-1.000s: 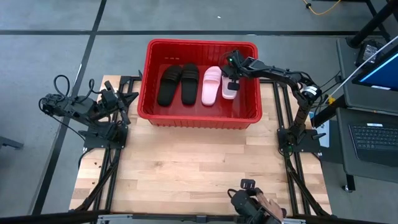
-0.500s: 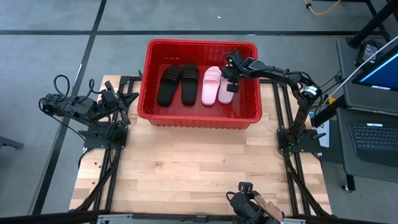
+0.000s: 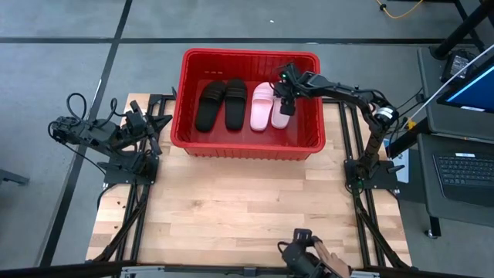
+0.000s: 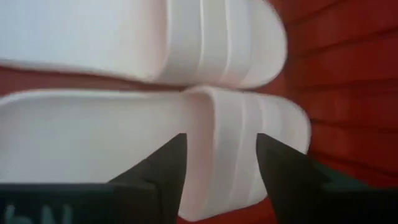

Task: Pick and place slides into bin
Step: Return to Home Position

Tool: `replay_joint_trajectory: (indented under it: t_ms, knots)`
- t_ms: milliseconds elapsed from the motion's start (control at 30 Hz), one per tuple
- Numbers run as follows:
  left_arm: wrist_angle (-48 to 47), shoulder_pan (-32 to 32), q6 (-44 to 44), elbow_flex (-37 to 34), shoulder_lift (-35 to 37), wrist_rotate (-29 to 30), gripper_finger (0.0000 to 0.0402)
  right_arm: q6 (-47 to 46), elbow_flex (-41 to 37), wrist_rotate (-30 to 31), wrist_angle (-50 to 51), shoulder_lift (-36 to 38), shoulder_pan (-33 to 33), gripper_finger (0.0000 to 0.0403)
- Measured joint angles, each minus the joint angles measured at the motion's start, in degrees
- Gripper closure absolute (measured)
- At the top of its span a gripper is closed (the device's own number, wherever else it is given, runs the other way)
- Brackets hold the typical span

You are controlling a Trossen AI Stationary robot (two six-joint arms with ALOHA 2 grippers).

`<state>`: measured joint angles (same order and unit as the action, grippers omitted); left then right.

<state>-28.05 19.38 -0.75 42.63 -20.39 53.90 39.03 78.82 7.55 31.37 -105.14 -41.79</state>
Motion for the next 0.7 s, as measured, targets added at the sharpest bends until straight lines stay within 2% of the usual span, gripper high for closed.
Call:
replay_joint_trajectory:
  t_ms: [200, 333, 467, 633, 700]
  knots:
    - [0.02, 0.00, -0.29, 0.00, -0.01, -0.70, 0.0400, -0.01, 4.48, 7.35, 2.83, 0.00, 2.65, 0.0195]
    - [1.99, 0.01, -1.94, 0.00, 0.01, -3.04, 0.0400, -3.37, 8.60, 8.48, 7.60, 0.00, 4.71, 0.0207]
    - [4.99, 0.00, -6.86, 0.00, 0.01, -8.41, 0.0400, -6.02, 14.12, 8.42, 14.33, 0.00, 7.69, 0.0268]
    - [6.40, 0.02, -10.84, 0.00, 0.01, -14.11, 0.0400, -11.16, 22.49, 8.30, 22.50, 0.00, 10.95, 0.0384]
    - [6.00, 0.00, -12.15, 0.00, 0.01, -15.26, 0.0400, -13.65, 25.36, 8.29, 24.52, 0.00, 12.14, 0.0391]
